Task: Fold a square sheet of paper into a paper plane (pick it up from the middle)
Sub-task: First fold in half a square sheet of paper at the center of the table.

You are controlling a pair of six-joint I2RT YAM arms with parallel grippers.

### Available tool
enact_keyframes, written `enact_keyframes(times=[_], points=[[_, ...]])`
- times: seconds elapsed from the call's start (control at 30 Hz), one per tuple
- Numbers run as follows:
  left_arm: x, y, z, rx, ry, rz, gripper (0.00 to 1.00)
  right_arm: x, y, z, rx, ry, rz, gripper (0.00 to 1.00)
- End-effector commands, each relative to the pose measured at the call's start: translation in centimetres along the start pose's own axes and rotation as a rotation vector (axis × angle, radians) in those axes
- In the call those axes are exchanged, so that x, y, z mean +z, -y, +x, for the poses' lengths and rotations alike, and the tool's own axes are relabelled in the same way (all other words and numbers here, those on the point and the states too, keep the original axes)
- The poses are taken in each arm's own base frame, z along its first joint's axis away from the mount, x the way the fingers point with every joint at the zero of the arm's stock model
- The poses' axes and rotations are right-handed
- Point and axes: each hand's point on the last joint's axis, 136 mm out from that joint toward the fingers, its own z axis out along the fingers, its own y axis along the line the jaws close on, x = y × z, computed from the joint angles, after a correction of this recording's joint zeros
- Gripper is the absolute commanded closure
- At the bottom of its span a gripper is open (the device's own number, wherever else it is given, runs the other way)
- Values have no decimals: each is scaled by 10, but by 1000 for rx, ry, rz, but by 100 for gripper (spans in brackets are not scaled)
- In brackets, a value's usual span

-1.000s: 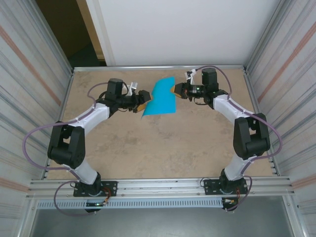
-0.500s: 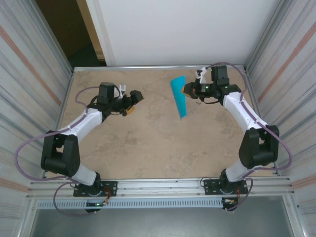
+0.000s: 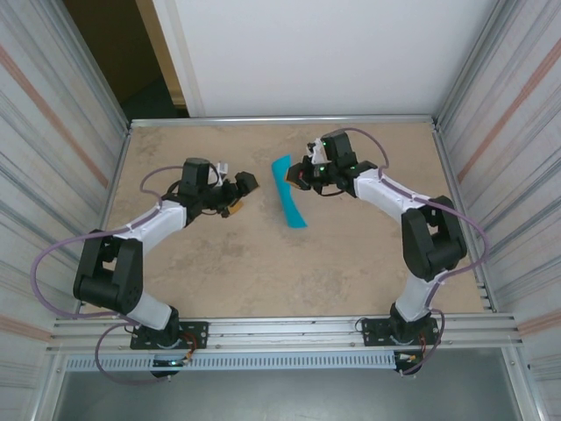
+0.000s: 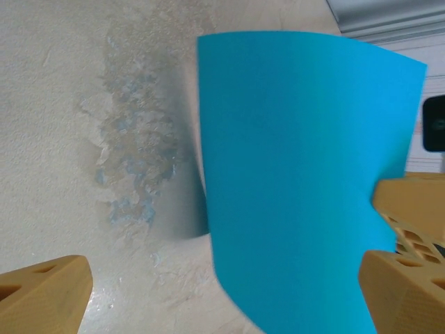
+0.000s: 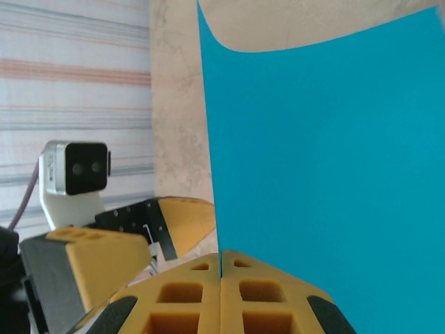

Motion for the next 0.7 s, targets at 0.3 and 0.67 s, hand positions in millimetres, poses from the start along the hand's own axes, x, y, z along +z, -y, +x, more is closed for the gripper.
enact_keyframes(times=[0.3,0.67], points=[[31,-12,20,33,-98,-106,6,37,62,-5,38,-110,67,100],[64,-19,27,88,-164,-226,19,58,91,-7,-19,-131,154,100]])
